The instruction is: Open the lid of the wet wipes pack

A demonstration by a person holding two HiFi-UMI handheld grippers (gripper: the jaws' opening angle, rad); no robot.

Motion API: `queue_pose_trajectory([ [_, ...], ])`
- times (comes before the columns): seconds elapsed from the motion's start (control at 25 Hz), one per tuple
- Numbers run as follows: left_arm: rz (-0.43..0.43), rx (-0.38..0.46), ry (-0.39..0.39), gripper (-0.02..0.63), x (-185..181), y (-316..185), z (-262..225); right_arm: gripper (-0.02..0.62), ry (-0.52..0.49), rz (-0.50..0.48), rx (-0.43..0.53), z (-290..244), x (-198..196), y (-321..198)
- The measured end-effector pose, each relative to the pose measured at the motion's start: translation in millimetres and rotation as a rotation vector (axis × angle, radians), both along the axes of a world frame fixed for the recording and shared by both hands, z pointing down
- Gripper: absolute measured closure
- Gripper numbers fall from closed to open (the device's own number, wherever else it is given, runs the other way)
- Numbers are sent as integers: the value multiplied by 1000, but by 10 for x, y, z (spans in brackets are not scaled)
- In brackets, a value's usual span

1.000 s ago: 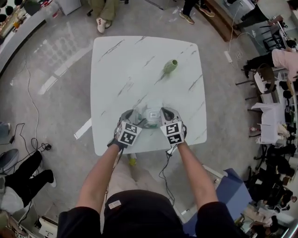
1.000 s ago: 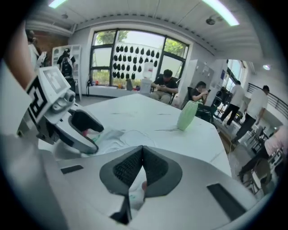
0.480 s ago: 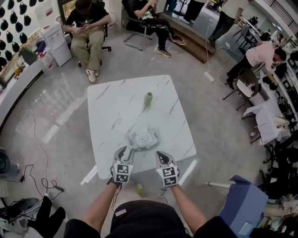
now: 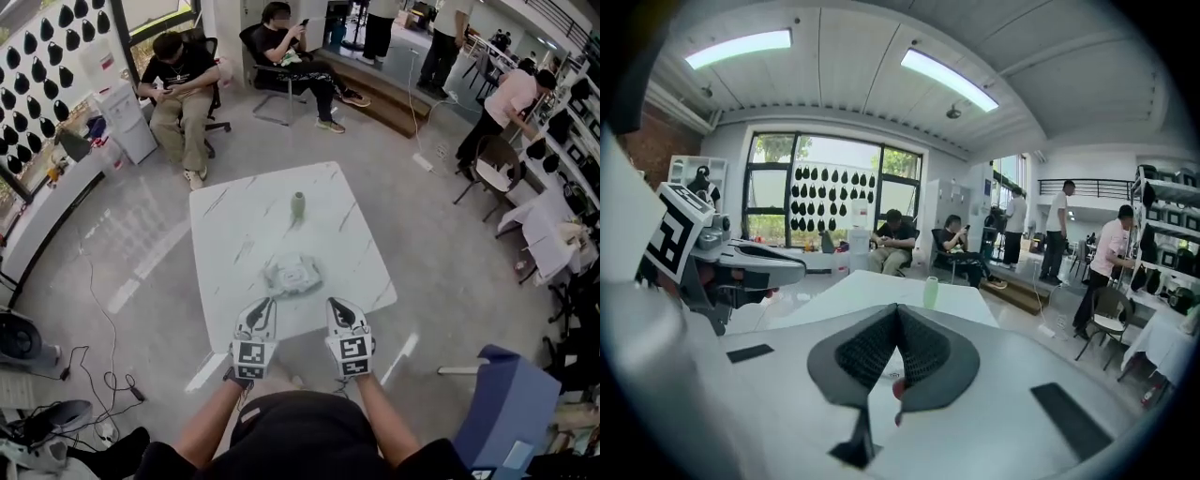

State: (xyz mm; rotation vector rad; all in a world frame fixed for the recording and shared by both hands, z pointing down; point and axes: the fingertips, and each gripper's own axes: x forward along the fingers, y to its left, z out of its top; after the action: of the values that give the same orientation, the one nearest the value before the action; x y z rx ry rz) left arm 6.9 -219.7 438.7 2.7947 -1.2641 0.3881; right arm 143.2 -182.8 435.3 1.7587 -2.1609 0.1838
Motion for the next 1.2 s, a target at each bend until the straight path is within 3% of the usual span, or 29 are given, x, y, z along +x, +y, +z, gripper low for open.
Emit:
queue_pose_trajectory([
  [0.12,-3,26,25,588,-77,180,-196,594,-19,3,18,-134,36,232],
  [0.52,-9,64,68,588,-312,484,-561,594,-52,47,54,-307,191,634],
  [1.2,-7,98,43,588,-325,586,-665,594,-44,48,94,-356,297,759],
])
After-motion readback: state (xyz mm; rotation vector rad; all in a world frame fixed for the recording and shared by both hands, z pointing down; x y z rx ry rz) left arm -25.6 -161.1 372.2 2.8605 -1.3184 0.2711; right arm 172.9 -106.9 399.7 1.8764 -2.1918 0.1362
